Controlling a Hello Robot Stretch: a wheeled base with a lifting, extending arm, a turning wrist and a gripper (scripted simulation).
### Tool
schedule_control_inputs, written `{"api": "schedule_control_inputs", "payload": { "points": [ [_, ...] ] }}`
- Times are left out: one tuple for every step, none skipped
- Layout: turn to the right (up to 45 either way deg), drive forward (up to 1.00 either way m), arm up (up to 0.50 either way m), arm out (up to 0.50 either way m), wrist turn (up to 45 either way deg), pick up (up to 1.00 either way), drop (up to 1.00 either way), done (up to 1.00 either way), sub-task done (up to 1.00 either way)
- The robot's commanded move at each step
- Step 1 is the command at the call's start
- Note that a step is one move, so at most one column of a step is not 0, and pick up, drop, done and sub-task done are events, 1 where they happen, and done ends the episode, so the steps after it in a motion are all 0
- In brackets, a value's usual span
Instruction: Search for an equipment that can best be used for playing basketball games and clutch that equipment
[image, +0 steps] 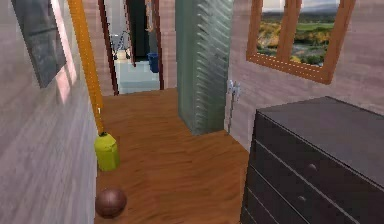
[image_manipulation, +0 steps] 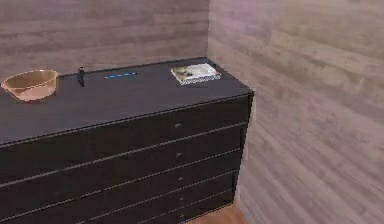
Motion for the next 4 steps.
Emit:
{"api": "schedule_control_inputs", "payload": {
  "points": [
    [-3.0, 0.0, 0.0, 0.0, 0.0, 0.0, 0.0, 0.0, 0.0],
    [0.0, 0.6, 0.0, 0.0, 0.0, 0.0, 0.0, 0.0, 0.0],
    [-45.0, 0.0, 0.0, 0.0, 0.0, 0.0, 0.0, 0.0, 0.0],
    [-45.0, 0.0, 0.0, 0.0, 0.0, 0.0, 0.0, 0.0, 0.0]
  ]
}}
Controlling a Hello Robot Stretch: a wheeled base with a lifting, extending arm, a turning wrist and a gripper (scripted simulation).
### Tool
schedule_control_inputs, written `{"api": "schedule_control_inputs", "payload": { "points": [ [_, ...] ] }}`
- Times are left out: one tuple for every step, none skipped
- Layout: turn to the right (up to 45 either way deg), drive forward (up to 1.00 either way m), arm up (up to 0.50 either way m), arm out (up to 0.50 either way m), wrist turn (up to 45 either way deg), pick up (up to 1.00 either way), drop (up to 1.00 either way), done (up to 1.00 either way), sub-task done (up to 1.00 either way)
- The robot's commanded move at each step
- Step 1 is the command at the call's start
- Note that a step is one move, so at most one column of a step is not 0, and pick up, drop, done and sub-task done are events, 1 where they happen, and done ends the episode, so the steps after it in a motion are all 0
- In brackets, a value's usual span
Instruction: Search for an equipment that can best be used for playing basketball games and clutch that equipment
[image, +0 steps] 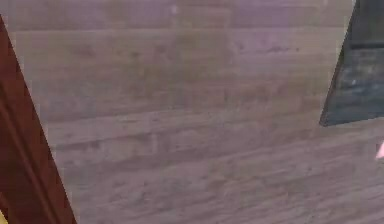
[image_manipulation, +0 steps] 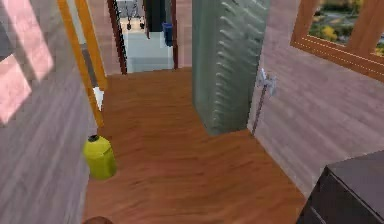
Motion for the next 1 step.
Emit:
{"api": "schedule_control_inputs", "payload": {
  "points": [
    [-33.0, 0.0, 0.0, 0.0, 0.0, 0.0, 0.0, 0.0, 0.0]
  ]
}}
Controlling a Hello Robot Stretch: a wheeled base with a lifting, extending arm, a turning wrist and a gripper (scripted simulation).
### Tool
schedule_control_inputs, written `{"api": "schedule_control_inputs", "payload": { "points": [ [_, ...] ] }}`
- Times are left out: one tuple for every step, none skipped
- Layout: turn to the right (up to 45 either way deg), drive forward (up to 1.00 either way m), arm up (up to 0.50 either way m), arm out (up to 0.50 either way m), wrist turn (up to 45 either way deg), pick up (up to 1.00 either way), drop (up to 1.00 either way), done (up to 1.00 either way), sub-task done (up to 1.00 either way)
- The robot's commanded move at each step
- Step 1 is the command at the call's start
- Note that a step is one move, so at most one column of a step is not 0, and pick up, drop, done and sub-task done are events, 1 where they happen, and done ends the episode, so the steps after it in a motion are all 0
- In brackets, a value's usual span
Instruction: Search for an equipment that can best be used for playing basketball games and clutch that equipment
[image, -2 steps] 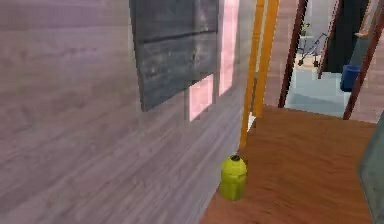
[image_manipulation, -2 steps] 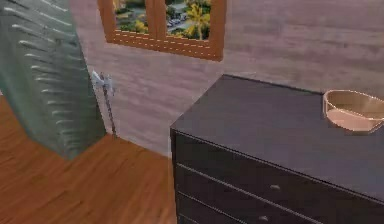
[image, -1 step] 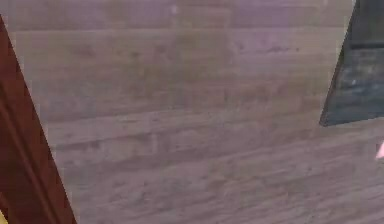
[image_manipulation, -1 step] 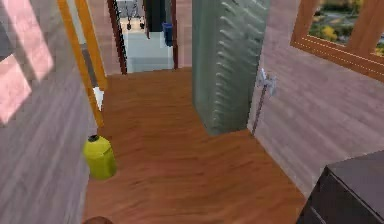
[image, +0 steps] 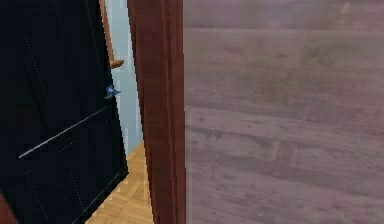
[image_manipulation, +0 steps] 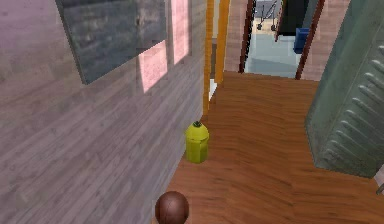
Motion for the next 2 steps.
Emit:
{"api": "schedule_control_inputs", "payload": {
  "points": [
    [0.0, 0.0, 0.2, 0.0, 0.0, 0.0, 0.0, 0.0, 0.0],
    [0.0, 0.0, 0.0, 0.42, 0.0, 0.0, 0.0, 0.0, 0.0]
  ]
}}
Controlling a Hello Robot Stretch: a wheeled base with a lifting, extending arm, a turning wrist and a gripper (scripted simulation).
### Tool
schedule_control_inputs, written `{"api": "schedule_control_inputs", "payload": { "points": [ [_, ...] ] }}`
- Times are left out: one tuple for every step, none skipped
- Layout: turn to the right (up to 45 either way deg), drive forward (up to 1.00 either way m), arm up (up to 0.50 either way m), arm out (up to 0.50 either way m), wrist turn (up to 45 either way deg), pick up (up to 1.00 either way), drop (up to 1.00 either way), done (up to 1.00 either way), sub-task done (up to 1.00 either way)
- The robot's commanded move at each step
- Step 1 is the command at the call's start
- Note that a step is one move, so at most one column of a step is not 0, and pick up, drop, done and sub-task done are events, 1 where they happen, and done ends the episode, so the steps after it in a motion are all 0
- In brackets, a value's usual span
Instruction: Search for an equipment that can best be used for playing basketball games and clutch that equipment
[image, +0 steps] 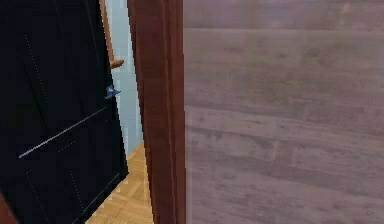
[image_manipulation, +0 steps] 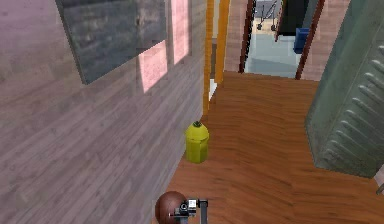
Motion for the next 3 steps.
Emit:
{"api": "schedule_control_inputs", "payload": {
  "points": [
    [0.0, 0.0, 0.0, 0.0, 45.0, 0.0, 0.0, 0.0, 0.0],
    [0.0, 0.0, 0.0, 0.0, 45.0, 0.0, 0.0, 0.0, 0.0],
    [0.0, 0.0, 0.0, 0.0, 45.0, 0.0, 0.0, 0.0, 0.0]
  ]
}}
